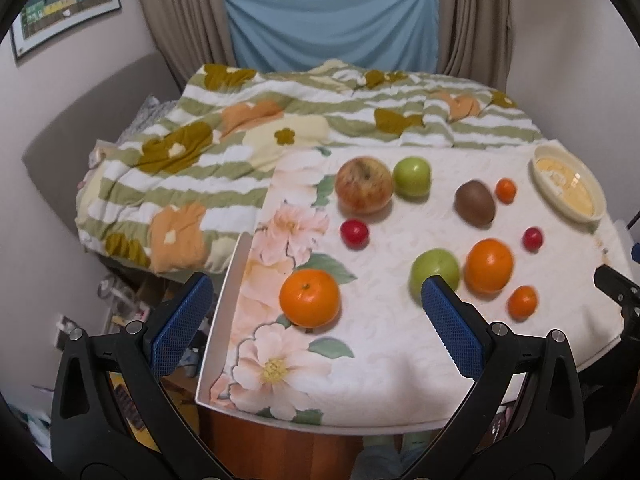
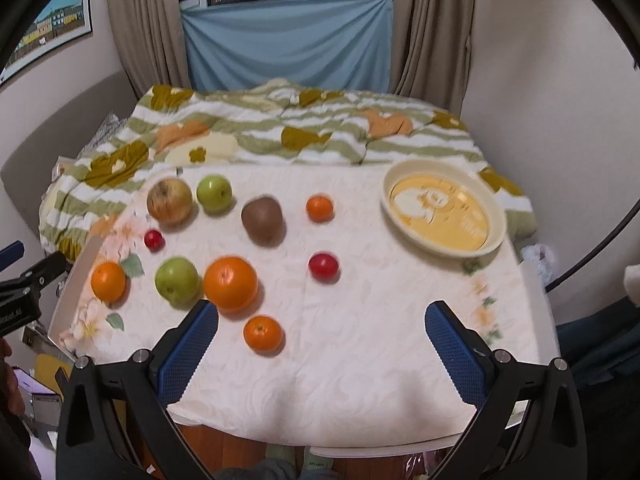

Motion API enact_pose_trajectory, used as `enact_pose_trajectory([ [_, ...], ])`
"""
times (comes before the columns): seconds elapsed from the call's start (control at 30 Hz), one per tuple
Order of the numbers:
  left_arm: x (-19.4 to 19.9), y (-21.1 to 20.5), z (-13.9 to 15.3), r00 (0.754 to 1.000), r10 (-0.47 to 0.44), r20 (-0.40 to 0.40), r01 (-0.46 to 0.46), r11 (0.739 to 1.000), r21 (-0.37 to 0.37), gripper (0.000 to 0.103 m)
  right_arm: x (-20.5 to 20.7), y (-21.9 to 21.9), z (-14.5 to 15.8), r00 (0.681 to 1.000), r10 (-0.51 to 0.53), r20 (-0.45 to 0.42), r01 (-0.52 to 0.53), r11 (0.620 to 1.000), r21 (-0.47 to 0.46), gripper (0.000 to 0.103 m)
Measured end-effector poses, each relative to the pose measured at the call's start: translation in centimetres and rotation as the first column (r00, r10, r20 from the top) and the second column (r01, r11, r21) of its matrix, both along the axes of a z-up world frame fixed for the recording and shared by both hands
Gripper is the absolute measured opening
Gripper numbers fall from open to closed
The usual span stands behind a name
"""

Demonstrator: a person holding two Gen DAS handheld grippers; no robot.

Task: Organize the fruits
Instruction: 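Grasp the large orange with the left gripper while the right gripper grasps a small tangerine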

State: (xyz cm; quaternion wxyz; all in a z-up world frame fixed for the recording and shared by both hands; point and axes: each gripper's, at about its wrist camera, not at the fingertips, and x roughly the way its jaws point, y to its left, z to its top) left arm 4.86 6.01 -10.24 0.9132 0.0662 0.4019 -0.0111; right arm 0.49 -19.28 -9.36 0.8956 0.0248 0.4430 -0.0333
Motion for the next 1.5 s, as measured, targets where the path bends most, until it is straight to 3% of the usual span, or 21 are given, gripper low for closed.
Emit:
enact_pose_trajectory([
  [0.4, 3.5, 2.4, -6.7, 0.995, 0.025, -0.092, -0.028, 0.999, -0.027, 0.1, 1.1, 1.9, -6.5, 0.994, 0.027, -0.102, -0.028, 1.0, -0.009, 0.102],
  [0.53, 4.5, 2.3, -7.9, 0.992, 0.017, -0.121, -0.022, 0.999, -0.033, 0.09, 1.8, 2.2, -7.5, 0.991, 0.04, -0.129, -0.041, 0.999, -0.002, 0.091],
  [0.67, 5.2, 2.5, -8.6, 0.989, 0.027, -0.147, -0.034, 0.998, -0.048, 0.088, 2.2, 2.5, -8.1, 0.989, 0.04, -0.142, -0.04, 0.999, 0.004, 0.088],
  [0.77, 5.5, 2.7, -9.2, 0.984, 0.032, -0.173, -0.043, 0.997, -0.059, 0.076, 2.4, 2.8, -8.4, 0.987, 0.042, -0.153, -0.042, 0.999, 0.005, 0.082],
  [0.93, 5.9, 2.6, -9.9, 0.979, 0.011, -0.203, -0.028, 0.996, -0.081, 0.067, 2.8, 3.1, -8.9, 0.984, 0.059, -0.167, -0.059, 0.998, 0.006, 0.076],
  [1.3, 6.1, 2.1, -9.9, 0.979, 0.009, -0.202, -0.022, 0.998, -0.063, 0.066, 4.1, 3.7, -9.4, 0.979, 0.099, -0.179, -0.098, 0.995, 0.011, 0.053],
  [1.47, 6.0, 2.0, -9.8, 0.98, 0.005, -0.198, -0.019, 0.997, -0.068, 0.065, 4.6, 4.4, -9.5, 0.975, 0.134, -0.179, -0.133, 0.991, 0.017, 0.035],
  [1.5, 6.0, 2.0, -9.8, 0.98, 0.004, -0.198, -0.019, 0.997, -0.07, 0.065, 4.7, 4.6, -9.5, 0.975, 0.136, -0.178, -0.138, 0.99, 0.004, 0.035],
])
